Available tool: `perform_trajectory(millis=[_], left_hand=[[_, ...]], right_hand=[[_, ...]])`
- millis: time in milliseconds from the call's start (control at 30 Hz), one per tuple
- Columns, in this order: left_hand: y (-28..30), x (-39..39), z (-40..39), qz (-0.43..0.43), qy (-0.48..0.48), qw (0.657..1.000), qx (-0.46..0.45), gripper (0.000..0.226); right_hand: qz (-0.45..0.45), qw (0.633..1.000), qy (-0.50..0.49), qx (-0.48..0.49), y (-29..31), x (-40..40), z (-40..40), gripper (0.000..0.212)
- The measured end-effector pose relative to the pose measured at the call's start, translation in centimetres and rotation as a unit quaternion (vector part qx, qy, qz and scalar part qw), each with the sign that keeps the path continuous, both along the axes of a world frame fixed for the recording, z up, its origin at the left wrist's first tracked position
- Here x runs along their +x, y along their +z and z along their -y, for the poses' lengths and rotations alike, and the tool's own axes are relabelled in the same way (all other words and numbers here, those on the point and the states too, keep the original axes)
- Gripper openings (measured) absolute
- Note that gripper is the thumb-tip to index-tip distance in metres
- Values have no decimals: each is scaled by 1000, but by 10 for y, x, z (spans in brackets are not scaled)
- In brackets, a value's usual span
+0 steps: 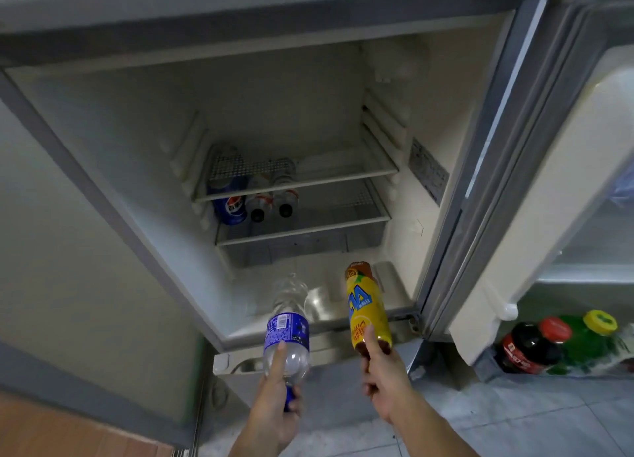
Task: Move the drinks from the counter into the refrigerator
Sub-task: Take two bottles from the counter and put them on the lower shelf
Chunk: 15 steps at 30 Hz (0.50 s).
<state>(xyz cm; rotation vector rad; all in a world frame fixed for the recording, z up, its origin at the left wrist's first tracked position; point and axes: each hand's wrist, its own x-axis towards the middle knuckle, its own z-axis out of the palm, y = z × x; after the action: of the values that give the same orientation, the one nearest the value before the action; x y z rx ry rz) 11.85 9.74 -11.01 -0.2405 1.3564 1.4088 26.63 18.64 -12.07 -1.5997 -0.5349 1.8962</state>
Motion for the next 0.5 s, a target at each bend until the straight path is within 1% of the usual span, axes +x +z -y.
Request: perform_trajectory(millis=[100, 233, 367, 433, 500], left_hand=[[3, -5, -4, -14, 0, 1000, -5, 63], [9, -3, -13, -42, -8, 998, 39, 56], [30, -2, -38, -46, -26, 994, 98, 53], [45, -3, -58, -43, -32, 991, 125, 52], [57, -5, -82, -57, -47, 988, 132, 47]], right_hand=[[-76, 996, -31, -28, 9, -1, -5, 66], [-112, 993, -34, -2, 15, 0, -6, 63], [-112, 990, -22, 79, 29, -7, -20, 59], [-95, 988, -6, 118, 37, -13, -34, 64], [-70, 986, 3, 152, 45, -20, -51, 69]])
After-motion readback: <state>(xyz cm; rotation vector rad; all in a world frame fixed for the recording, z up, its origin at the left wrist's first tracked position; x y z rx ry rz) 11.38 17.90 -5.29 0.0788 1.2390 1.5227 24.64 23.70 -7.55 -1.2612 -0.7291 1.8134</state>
